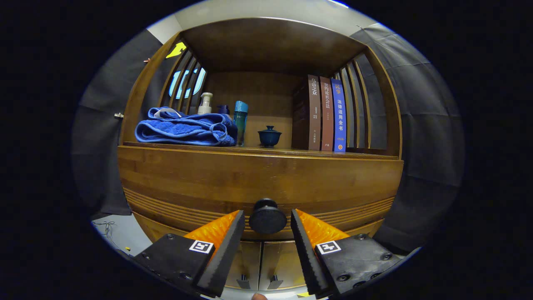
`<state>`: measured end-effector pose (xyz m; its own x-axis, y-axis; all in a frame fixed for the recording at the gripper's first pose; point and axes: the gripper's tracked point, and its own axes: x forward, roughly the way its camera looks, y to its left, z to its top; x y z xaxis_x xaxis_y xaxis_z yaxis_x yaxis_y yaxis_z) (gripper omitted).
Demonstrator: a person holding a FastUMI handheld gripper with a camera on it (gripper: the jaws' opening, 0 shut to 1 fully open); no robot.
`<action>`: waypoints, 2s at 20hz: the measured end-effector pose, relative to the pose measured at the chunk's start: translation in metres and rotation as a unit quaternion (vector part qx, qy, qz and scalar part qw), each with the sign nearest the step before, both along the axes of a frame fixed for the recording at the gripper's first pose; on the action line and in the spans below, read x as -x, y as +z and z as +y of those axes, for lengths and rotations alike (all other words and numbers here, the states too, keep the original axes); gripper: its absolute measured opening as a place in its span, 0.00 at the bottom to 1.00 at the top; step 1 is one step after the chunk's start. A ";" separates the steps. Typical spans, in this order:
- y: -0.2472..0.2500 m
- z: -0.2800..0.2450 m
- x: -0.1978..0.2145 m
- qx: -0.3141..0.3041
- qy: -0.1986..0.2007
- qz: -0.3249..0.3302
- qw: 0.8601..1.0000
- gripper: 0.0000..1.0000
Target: Pull open the drawer, take out the items inside it, and place them on the countertop above the cabinet.
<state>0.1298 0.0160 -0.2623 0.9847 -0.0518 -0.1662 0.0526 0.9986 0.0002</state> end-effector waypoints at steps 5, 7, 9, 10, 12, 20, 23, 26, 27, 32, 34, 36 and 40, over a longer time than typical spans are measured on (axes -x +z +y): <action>-0.006 0.001 -0.005 -0.015 0.014 0.013 1.000 0.44; -0.003 0.001 -0.002 -0.014 0.018 0.018 1.000 0.40; -0.003 0.001 0.008 -0.008 0.023 0.018 1.000 0.34; -0.002 0.002 0.017 -0.008 0.025 0.018 0.999 0.33; 0.002 0.001 0.037 -0.014 0.024 0.017 0.999 0.33; 0.012 -0.002 0.125 -0.020 0.018 0.035 0.999 0.33; 0.009 -0.002 0.155 -0.018 0.021 0.044 0.999 0.33; 0.013 -0.002 0.169 -0.023 0.018 0.039 0.999 0.33; 0.010 -0.002 0.171 -0.018 0.019 0.044 0.999 0.33; 0.010 -0.003 0.170 -0.022 0.008 0.048 0.999 0.33; 0.016 0.004 0.177 -0.022 0.021 0.048 0.998 0.51; 0.025 0.011 0.187 -0.047 0.025 0.046 0.998 0.71; 0.061 -0.002 0.210 -0.032 -0.011 0.080 0.996 0.99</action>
